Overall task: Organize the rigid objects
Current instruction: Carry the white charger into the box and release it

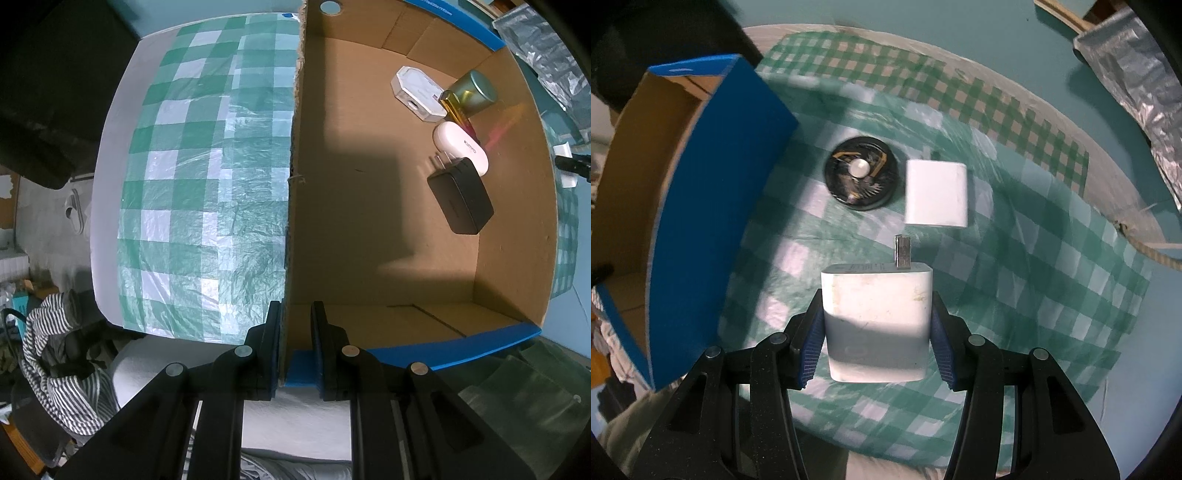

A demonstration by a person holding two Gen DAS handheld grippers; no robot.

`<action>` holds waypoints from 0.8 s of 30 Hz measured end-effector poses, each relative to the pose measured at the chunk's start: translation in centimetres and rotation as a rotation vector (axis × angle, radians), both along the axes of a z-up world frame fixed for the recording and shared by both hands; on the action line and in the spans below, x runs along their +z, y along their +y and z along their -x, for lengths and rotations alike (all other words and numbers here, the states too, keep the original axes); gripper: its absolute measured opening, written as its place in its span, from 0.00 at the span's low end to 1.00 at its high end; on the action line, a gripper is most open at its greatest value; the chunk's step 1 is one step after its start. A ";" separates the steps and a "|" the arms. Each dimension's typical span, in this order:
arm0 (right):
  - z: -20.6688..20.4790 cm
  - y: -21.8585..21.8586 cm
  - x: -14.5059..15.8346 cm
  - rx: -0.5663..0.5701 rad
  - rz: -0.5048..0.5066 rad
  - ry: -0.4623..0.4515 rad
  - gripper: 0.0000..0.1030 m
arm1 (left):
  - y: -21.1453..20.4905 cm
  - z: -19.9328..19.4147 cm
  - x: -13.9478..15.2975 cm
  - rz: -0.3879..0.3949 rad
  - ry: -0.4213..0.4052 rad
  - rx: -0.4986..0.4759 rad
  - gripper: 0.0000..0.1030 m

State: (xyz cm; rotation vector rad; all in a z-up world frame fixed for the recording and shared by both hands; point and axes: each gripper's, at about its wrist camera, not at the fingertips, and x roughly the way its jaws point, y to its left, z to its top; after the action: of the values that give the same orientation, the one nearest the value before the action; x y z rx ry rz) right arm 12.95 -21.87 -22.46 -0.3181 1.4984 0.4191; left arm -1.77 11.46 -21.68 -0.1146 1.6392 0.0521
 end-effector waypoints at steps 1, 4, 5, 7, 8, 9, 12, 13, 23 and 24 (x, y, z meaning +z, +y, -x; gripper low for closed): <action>0.1 0.2 0.4 0.005 -0.002 -0.001 0.50 | 0.0 0.0 0.0 0.000 0.000 -0.002 0.14; 0.4 1.0 1.5 0.024 -0.006 -0.008 0.50 | -0.1 0.0 0.0 0.001 -0.001 -0.006 0.14; 0.4 1.1 1.8 0.028 -0.011 -0.010 0.50 | -0.1 0.0 0.0 0.001 0.000 -0.007 0.14; 0.6 1.7 2.7 0.040 -0.027 -0.014 0.50 | -0.2 0.0 0.1 0.000 0.000 -0.009 0.14; 0.5 1.7 3.0 0.044 -0.029 -0.018 0.50 | -0.3 0.0 0.1 -0.001 -0.001 -0.009 0.14; 0.5 2.1 3.4 0.054 -0.029 -0.024 0.50 | -0.3 0.0 0.1 0.000 -0.001 -0.008 0.14; 0.7 3.1 4.6 0.076 -0.036 -0.039 0.50 | -0.3 -0.1 0.2 0.004 -0.003 -0.004 0.14; 0.8 3.4 5.0 0.083 -0.038 -0.044 0.50 | -0.3 -0.1 0.2 0.005 -0.004 -0.003 0.14; 1.5 7.2 8.1 0.177 -0.047 -0.082 0.50 | 0.0 -0.1 0.2 0.013 -0.006 0.000 0.14; 1.6 7.7 8.3 0.187 -0.041 -0.085 0.50 | 0.1 -0.1 0.2 0.013 -0.006 -0.001 0.14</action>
State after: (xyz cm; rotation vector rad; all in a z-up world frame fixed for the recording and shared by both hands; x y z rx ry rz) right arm 11.38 -14.18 -14.12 -0.4402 1.3800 0.5775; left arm -1.68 11.51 -21.45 -0.1244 1.6337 0.0403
